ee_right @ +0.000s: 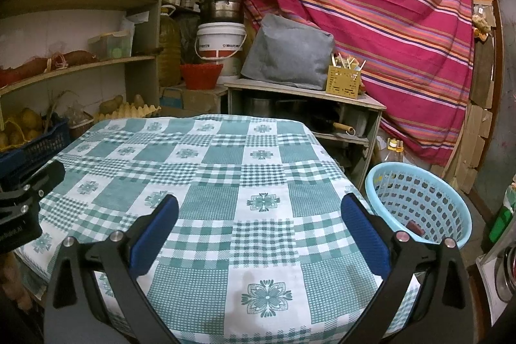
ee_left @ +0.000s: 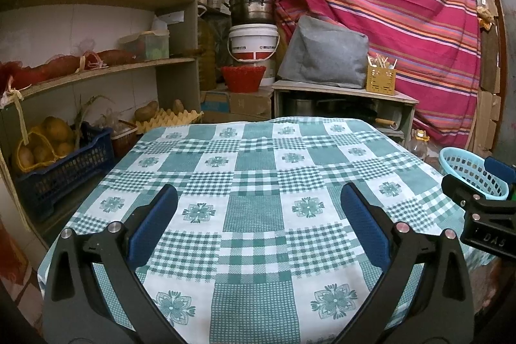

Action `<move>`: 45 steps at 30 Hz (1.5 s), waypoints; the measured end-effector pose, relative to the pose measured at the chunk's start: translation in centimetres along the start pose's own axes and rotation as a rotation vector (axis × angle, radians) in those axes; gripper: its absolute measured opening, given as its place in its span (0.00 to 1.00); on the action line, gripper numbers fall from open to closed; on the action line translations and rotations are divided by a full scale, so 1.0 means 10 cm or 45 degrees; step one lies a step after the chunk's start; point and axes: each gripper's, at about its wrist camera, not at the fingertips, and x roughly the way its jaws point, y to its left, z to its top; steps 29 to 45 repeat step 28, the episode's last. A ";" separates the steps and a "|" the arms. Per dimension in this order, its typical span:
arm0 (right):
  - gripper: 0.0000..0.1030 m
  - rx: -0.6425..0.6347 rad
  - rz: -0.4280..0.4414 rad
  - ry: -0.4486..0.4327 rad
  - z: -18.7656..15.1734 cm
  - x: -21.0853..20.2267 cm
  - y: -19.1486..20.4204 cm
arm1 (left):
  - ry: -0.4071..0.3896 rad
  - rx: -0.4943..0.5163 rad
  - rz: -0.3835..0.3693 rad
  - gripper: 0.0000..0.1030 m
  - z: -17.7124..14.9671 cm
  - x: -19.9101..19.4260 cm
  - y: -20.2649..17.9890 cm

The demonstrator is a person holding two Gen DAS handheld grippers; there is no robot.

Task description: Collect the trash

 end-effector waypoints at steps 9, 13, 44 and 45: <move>0.95 0.000 -0.003 -0.001 0.01 0.00 0.00 | -0.004 0.009 0.001 0.95 0.00 0.00 -0.02; 0.95 0.003 -0.001 0.002 0.01 0.00 0.00 | -0.008 0.019 -0.003 0.95 0.01 0.00 -0.04; 0.95 0.003 -0.001 0.004 0.01 0.00 -0.02 | 0.000 0.023 -0.045 0.95 0.00 0.02 -0.07; 0.95 0.003 -0.001 0.004 0.01 0.00 -0.02 | 0.000 0.023 -0.045 0.95 0.00 0.02 -0.07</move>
